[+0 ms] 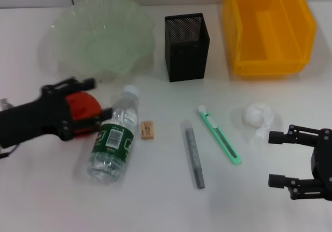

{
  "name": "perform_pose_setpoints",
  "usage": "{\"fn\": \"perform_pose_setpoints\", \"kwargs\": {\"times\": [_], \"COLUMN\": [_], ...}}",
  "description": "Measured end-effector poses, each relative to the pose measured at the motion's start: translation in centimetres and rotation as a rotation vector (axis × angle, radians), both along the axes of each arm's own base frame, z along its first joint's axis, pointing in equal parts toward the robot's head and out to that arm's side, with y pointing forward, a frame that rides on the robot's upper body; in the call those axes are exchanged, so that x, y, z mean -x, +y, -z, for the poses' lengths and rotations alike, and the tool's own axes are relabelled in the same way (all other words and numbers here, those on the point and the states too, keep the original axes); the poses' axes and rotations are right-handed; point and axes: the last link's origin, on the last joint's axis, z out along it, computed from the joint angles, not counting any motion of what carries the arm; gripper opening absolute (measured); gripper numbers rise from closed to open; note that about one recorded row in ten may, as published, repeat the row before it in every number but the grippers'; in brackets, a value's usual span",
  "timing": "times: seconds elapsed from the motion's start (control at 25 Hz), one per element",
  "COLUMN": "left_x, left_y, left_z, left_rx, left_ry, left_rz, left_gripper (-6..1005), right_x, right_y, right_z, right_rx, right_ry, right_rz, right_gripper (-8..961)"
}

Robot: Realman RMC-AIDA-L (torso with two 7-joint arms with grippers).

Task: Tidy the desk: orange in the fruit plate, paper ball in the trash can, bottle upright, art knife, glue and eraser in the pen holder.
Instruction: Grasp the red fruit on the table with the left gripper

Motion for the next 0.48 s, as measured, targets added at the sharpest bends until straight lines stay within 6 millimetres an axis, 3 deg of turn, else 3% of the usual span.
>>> {"fn": "perform_pose_setpoints", "kwargs": {"times": [0.12, 0.28, 0.48], "left_x": [1.3, 1.3, 3.6], "left_y": [0.0, 0.0, 0.6], "left_z": [0.0, 0.0, 1.3], "left_rx": [-0.049, -0.049, -0.105], "left_ry": [0.034, 0.034, 0.109], "left_rz": [-0.055, -0.055, -0.189], "left_gripper": [821, 819, 816], "right_x": [0.0, 0.0, 0.1], "right_y": [0.0, 0.1, 0.3], "right_z": [0.0, 0.0, 0.0], "right_rx": [-0.001, -0.001, 0.0], "right_ry": [0.0, -0.001, -0.005], "right_rz": [0.001, -0.001, -0.006], "right_gripper": [796, 791, 785]}}
